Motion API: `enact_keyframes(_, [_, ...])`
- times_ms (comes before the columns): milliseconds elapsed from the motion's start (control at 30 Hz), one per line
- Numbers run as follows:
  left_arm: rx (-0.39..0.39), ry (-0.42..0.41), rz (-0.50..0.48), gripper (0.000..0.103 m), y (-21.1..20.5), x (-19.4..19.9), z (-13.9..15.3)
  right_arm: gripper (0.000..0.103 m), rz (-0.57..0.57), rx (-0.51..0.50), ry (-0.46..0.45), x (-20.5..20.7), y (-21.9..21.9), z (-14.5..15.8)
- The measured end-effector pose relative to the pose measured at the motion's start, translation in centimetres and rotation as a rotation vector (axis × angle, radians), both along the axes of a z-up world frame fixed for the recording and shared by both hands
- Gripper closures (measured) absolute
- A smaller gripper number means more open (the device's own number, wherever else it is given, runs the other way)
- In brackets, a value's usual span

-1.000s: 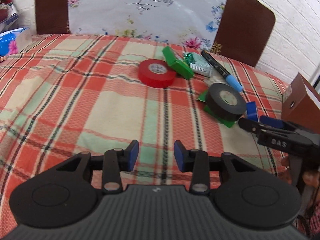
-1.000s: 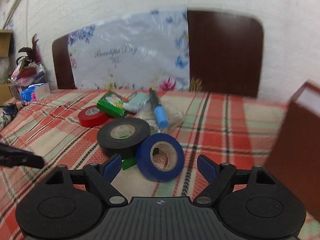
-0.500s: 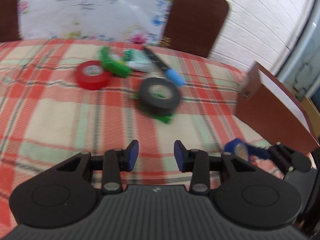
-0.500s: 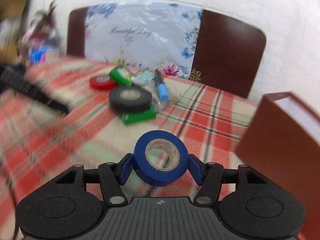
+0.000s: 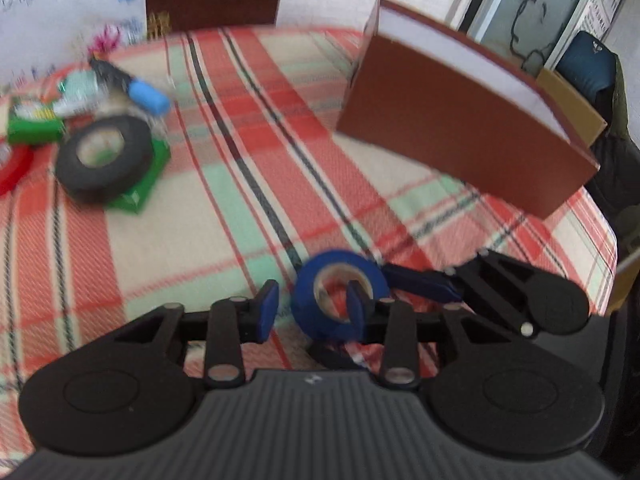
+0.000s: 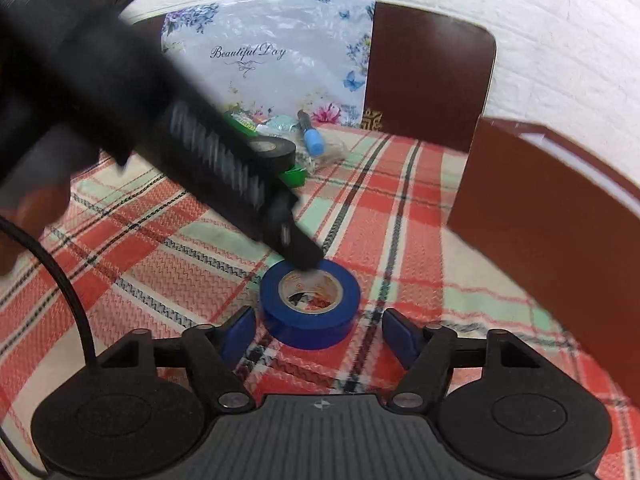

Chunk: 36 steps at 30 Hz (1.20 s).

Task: Organize objects
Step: 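Carry the blue tape roll into the brown box and release it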

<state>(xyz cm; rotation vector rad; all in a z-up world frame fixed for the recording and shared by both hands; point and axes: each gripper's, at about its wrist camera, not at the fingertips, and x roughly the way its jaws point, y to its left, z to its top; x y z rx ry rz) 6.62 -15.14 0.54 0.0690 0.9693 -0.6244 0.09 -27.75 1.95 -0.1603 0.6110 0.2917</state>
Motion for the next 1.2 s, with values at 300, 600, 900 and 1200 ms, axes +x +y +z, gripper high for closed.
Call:
enact_keyframes(300, [-0.039,-0.210,-0.059,0.080,-3.3,0.1,6.5,0.048,-0.053,0.013,-0.167,0.5,-0.8,2.6])
enact_keyframes(600, [-0.042,-0.350,-0.163,0.080,-13.0,4.2,10.6,0.048,-0.266,-0.028,-0.392,4.5,-7.3,7.7])
enact_keyframes(900, [-0.026,-0.274,-0.158,0.078,-16.9,7.2,8.1,0.047,-0.349,0.021,-0.302,10.7,-12.2,5.9])
enact_keyframes(1200, [-0.107,-0.339,-0.115,0.074,-11.4,4.9,9.9,0.039,-0.368,0.023,-0.375,10.4,-11.0,6.0])
